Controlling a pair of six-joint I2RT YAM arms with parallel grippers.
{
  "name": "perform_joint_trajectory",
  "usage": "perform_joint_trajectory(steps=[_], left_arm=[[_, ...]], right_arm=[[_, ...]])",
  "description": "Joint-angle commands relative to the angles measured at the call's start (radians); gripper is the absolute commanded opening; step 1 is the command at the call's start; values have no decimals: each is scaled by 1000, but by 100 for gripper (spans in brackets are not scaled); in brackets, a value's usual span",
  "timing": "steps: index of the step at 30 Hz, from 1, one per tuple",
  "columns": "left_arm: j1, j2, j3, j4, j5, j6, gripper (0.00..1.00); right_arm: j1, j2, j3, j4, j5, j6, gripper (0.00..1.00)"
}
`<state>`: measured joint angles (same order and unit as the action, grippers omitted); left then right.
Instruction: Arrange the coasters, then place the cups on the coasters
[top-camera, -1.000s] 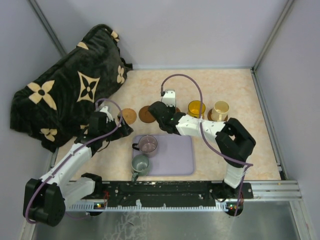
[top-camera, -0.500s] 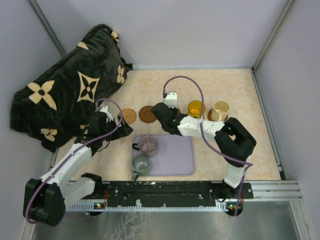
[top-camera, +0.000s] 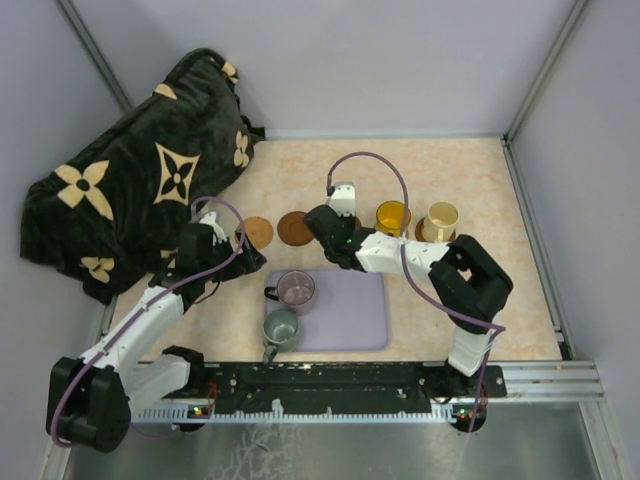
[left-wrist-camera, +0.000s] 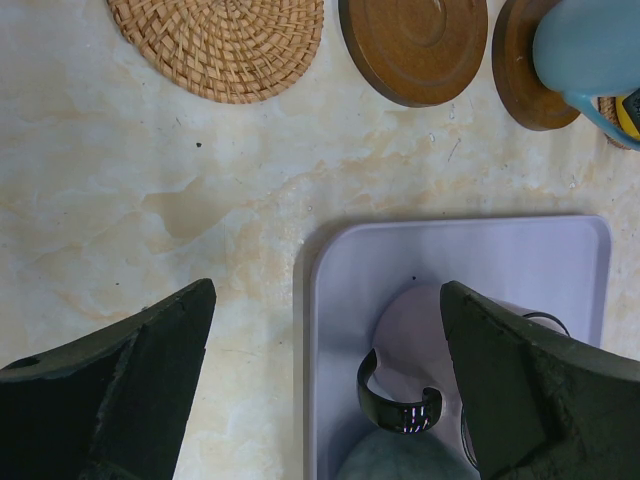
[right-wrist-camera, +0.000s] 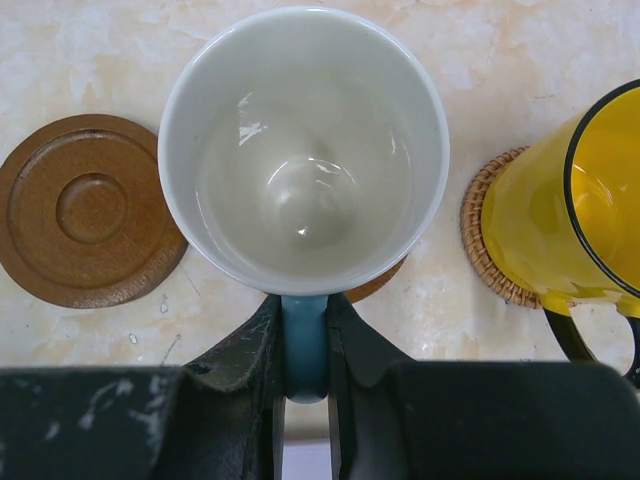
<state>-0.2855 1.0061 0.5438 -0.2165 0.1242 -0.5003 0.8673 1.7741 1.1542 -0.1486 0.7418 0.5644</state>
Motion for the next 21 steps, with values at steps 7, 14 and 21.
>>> perform_joint_trajectory(steps=[7, 14, 21], left_arm=[[-2, 3, 11, 25, 0, 9, 99], [-2, 4, 10, 27, -2, 9, 99], [-2, 7, 7, 27, 1, 9, 100]], right_arm=[[-14, -53, 9, 78, 57, 12, 0], [-16, -56, 0, 67, 60, 27, 0], [-16, -70, -13, 65, 69, 34, 0]])
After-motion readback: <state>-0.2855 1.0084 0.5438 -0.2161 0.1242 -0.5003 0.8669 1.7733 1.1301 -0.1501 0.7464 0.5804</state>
